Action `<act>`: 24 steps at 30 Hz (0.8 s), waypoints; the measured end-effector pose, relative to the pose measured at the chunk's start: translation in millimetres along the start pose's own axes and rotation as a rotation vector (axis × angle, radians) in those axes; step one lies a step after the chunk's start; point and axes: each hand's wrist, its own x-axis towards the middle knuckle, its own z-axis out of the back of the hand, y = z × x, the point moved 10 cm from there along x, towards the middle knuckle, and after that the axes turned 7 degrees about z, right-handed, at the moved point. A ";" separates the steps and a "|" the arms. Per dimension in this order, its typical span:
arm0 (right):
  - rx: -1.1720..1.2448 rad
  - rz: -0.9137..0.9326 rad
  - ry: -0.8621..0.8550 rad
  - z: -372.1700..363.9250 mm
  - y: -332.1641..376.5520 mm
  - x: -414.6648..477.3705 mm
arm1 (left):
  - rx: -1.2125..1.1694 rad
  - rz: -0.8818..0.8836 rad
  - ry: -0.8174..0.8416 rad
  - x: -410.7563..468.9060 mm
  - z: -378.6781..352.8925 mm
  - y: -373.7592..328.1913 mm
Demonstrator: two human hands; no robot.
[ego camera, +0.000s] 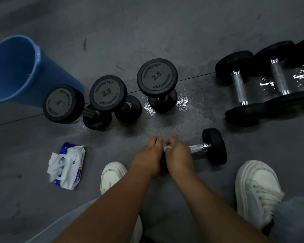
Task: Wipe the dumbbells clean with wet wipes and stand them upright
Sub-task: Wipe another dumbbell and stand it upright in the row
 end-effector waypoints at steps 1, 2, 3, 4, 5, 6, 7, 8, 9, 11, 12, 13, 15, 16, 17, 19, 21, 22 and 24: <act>-0.059 -0.017 0.047 -6.4 -4.0 0.4 | 0.005 0.000 -0.002 -0.5 -0.3 0.2; -0.166 -0.063 0.141 -16.6 -13.8 -3.5 | 0.017 0.000 -0.002 -1.1 -1.0 0.4; -0.287 -0.129 0.259 -27.2 -27.2 -11.9 | 0.027 0.005 0.000 -1.4 -2.2 1.2; -0.367 -0.178 0.361 -34.9 -37.9 -20.9 | 0.030 0.010 0.000 -1.1 -3.3 2.3; -0.397 -0.187 0.400 -36.9 -41.2 -24.9 | 0.027 0.012 -0.003 -0.6 -3.7 3.0; -0.387 -0.146 0.361 -33.6 -35.2 -22.3 | 0.024 0.012 -0.006 -0.2 -3.4 2.9; -0.350 -0.072 0.259 -24.9 -22.8 -15.7 | 0.023 0.008 -0.008 0.2 -2.3 2.1; -0.272 -0.004 0.148 -14.7 -7.3 -9.8 | 0.021 0.003 -0.006 0.2 -1.4 1.1; -0.183 0.048 0.047 -3.8 7.0 -6.1 | 0.013 -0.003 -0.006 -0.6 -0.6 0.2; -0.115 0.081 0.037 -0.2 17.9 -0.9 | 0.005 -0.010 -0.014 -1.7 1.1 -0.4; -0.190 0.067 0.131 -8.0 13.7 -0.8 | 0.011 -0.008 -0.014 -2.5 1.0 -0.6; -0.293 0.033 0.267 -18.4 4.1 -4.4 | 0.017 -0.003 -0.010 -3.3 0.8 -0.5; -0.387 -0.035 0.414 -25.6 -19.0 -16.3 | 0.022 0.013 0.009 -4.7 0.3 0.1; -0.320 -0.026 0.344 -20.2 -18.8 -15.4 | 0.023 0.015 0.020 -4.7 0.9 -0.3; -0.203 -0.002 0.202 -8.4 -12.1 -12.2 | 0.025 0.012 0.023 -4.5 2.5 -1.5; -0.009 0.006 -0.072 10.2 -5.9 -4.1 | 0.020 0.007 0.024 -3.2 4.8 -2.3; 0.000 0.007 -0.038 4.3 -2.1 1.2 | 0.008 0.000 0.019 -3.7 4.5 -2.8; -0.088 0.025 -0.035 7.4 -0.8 0.2 | 0.007 -0.005 0.021 -4.6 3.1 -3.3; -0.201 0.048 -0.194 29.8 -5.9 -9.4 | 0.015 -0.003 0.028 -5.0 1.9 -3.3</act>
